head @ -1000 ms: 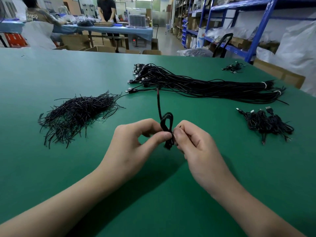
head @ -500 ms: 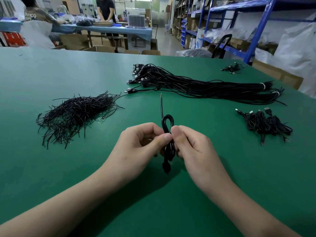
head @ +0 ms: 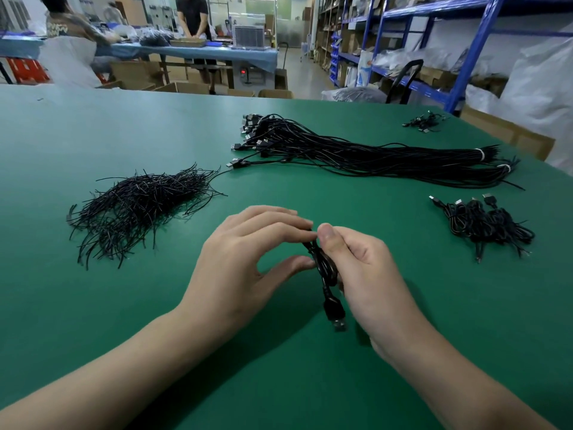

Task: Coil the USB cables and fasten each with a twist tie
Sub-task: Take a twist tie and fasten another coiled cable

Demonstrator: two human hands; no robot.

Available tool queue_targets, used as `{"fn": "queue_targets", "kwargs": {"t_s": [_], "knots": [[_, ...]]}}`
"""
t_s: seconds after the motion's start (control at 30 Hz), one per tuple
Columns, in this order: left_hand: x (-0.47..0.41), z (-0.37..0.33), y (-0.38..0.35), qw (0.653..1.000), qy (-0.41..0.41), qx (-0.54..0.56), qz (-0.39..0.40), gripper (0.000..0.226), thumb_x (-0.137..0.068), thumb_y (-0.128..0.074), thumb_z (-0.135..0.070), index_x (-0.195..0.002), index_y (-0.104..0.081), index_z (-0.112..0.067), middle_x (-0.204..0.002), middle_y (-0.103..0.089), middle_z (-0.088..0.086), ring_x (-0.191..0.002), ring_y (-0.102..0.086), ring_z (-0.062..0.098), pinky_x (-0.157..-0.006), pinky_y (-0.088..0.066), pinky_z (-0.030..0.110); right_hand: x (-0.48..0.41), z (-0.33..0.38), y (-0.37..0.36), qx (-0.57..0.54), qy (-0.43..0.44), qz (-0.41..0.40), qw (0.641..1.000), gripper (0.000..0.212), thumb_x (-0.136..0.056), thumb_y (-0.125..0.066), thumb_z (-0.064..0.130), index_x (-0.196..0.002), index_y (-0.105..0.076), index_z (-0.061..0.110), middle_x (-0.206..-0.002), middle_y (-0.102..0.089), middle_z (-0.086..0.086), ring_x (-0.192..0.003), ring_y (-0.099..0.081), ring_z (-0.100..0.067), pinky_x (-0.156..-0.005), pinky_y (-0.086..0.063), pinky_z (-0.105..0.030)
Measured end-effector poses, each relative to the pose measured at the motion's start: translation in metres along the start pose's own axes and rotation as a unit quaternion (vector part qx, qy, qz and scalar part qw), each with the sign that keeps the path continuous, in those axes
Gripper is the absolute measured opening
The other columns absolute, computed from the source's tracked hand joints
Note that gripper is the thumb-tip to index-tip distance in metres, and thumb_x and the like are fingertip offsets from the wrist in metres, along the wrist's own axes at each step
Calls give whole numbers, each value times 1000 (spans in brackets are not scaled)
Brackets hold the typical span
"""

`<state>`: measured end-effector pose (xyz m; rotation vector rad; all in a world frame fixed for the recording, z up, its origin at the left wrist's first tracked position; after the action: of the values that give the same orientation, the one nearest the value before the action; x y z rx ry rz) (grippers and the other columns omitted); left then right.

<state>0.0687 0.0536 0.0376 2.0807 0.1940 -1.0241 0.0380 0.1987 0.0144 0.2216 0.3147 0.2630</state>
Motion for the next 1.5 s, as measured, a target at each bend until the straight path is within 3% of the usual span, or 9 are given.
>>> {"fn": "queue_targets", "kwargs": {"t_s": [0.17,0.47,0.6,0.7,0.8,1.03,1.2,1.33,1.5], "knots": [[4,6,-8,986,116,111,43,13,-89,-70,-35,-83,-72,-23,-82,-74,-17,-80,-70,5,-77,-52,25,2,8,6,60,61,-27,996,45,-105,-47,36,-60,-43,28,-50,-35,15,-48,-27,-3,-48,-23,-16],[11,-9,-35,774,296,538,158,29,-98,-55,-34,-83,-66,-12,-75,-67,7,-68,-69,20,-71,-53,25,12,26,17,190,211,-141,948,45,-104,-41,40,-65,-37,18,-52,-33,6,-47,-32,-12,-44,-31,-38],[13,1,-31,851,279,433,101,22,-100,-57,-31,-98,-62,-10,-79,-74,5,-71,-72,19,-73,-53,21,7,16,14,136,150,-118,972,45,-106,-43,41,-67,-44,18,-51,-41,4,-46,-44,-15,-46,-37,-39],[9,1,-16,966,150,207,34,25,-96,-67,-13,-116,-57,-24,-102,-70,-8,-92,-70,10,-78,-52,22,-1,2,15,82,57,-95,991,48,-106,-43,42,-70,-42,10,-59,-30,9,-56,-30,-11,-53,-26,-35],[6,-6,-9,999,9,17,27,43,-84,-78,-15,-123,-61,-23,-121,-57,-8,-108,-60,11,-90,-48,23,-2,-10,10,-6,-42,-51,998,42,-107,-43,40,-80,-66,18,-55,-38,18,-52,-34,-1,-54,-30,-21],[1,-4,-3,994,65,85,-28,14,-86,-77,-33,-94,-76,-22,-101,-73,-16,-103,-67,7,-91,-51,26,4,2,0,6,24,-51,998,43,-107,-42,40,-74,-65,25,-56,-52,15,-56,-43,-1,-57,-36,-24],[5,6,-15,933,227,278,26,31,-88,-68,-42,-82,-69,-12,-78,-72,-4,-78,-68,17,-79,-56,40,11,19,5,161,153,-81,972,44,-105,-41,39,-68,-48,18,-52,-36,7,-49,-32,-8,-45,-28,-35],[4,3,-22,870,265,410,71,29,-92,-64,-37,-71,-63,-16,-67,-65,-2,-65,-58,15,-66,-50,24,9,30,12,226,219,-89,945,42,-106,-43,34,-67,-38,20,-53,-28,10,-47,-29,-11,-46,-25,-29],[8,7,-26,834,312,454,32,27,-92,-64,-27,-110,-54,-11,-78,-74,7,-65,-70,18,-64,-55,27,4,17,12,126,129,-85,980,45,-106,-42,38,-65,-37,21,-55,-33,7,-53,-31,-9,-49,-32,-35]]}}
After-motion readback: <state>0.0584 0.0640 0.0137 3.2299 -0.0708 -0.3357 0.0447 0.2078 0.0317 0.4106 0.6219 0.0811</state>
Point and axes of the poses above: each hand's wrist, its own x-axis away from the middle knuckle, its own y-axis out of the back of the hand, z = x × y, the point moved 5 cm from there along -x, towards the middle knuckle
